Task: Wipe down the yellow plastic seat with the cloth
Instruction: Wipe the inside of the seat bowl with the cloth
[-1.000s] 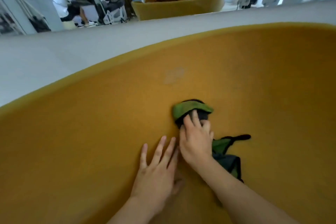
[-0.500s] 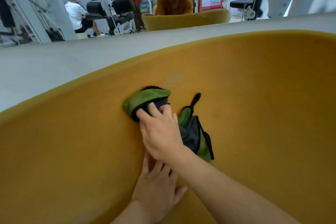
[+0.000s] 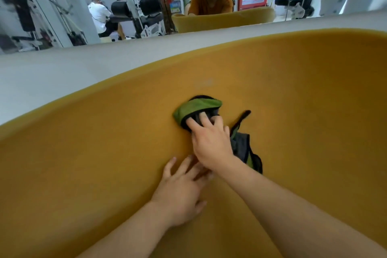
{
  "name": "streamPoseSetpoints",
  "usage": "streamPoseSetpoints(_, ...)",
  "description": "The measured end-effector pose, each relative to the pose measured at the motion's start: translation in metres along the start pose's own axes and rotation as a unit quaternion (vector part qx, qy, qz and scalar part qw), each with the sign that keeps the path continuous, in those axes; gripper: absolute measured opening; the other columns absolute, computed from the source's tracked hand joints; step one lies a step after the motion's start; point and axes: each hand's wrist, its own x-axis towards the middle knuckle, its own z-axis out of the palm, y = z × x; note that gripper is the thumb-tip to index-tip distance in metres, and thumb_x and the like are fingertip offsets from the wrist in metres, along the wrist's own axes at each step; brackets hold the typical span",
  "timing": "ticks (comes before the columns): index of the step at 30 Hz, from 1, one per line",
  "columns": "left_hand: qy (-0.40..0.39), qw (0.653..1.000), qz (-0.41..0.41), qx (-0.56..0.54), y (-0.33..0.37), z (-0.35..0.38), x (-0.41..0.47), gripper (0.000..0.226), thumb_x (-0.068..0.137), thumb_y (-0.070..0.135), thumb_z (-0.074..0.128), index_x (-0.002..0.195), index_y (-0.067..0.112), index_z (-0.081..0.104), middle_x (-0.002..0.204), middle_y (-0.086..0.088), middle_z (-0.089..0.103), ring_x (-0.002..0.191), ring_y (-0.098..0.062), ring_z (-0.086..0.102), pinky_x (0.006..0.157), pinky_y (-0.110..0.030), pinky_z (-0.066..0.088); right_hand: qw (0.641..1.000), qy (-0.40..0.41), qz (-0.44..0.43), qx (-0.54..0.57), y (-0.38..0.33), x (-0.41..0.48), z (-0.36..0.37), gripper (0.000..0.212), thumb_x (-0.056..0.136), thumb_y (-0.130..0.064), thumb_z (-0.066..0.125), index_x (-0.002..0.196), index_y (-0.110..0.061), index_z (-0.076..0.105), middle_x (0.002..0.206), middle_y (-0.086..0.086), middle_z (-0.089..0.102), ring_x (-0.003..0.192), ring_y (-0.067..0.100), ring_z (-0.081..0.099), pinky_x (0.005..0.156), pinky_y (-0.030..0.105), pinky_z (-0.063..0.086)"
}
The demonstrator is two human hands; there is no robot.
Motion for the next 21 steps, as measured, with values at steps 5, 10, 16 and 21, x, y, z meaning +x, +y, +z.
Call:
streamPoseSetpoints(5,0.261,0.956,-0.096,0.098,-0.047,-0.088,0.004,0.052,0.089,0.027,0.056,0.139,0.032,0.042,0.157,-0.004,0.022,0.146,-0.025,0.013,0.114,-0.047,0.015,0.979,-0.067,0.193,-0.001,0.100,-0.021,-0.008,0.039,0.101,-0.042,0.029,0.140,-0.038,0.028,0.151,-0.004,0.030,0.129,0.033,0.030,0.097,0.051,0.035)
streamPoseSetpoints(10,0.248,0.931,-0.258,0.065,-0.095,-0.150,0.028,0.090,0.079,0.061,0.062,0.149,0.032,0.012,0.148,-0.015,0.035,0.135,-0.035,0.032,0.108,-0.054,0.026,0.973,-0.053,0.223,0.037,0.089,-0.023,-0.018,0.038,0.100,-0.045,0.033,0.136,-0.032,0.033,0.149,0.000,0.032,0.135,0.036,0.022,0.099,0.053,0.031)
streamPoseSetpoints(16,0.313,0.909,-0.257,0.101,-0.101,-0.133,0.031,0.079,0.080,0.046,0.057,0.146,0.026,0.020,0.126,-0.014,0.049,0.114,-0.033,0.046,0.089,-0.043,0.035,0.991,0.007,0.017,0.136,-0.058,0.022,-0.017,0.051,0.096,-0.028,0.035,0.146,-0.030,0.023,0.160,-0.003,0.012,0.147,0.032,-0.007,0.114,0.057,0.002)
streamPoseSetpoints(21,0.318,0.908,-0.256,0.094,-0.106,-0.129,0.032,0.076,0.085,0.044,0.055,0.148,0.026,0.017,0.128,-0.013,0.048,0.115,-0.032,0.045,0.092,-0.043,0.034,0.994,0.016,0.061,0.094,0.010,0.054,-0.023,0.060,0.095,-0.033,0.036,0.151,-0.028,0.016,0.162,-0.001,0.007,0.148,0.027,-0.006,0.114,0.059,0.009)
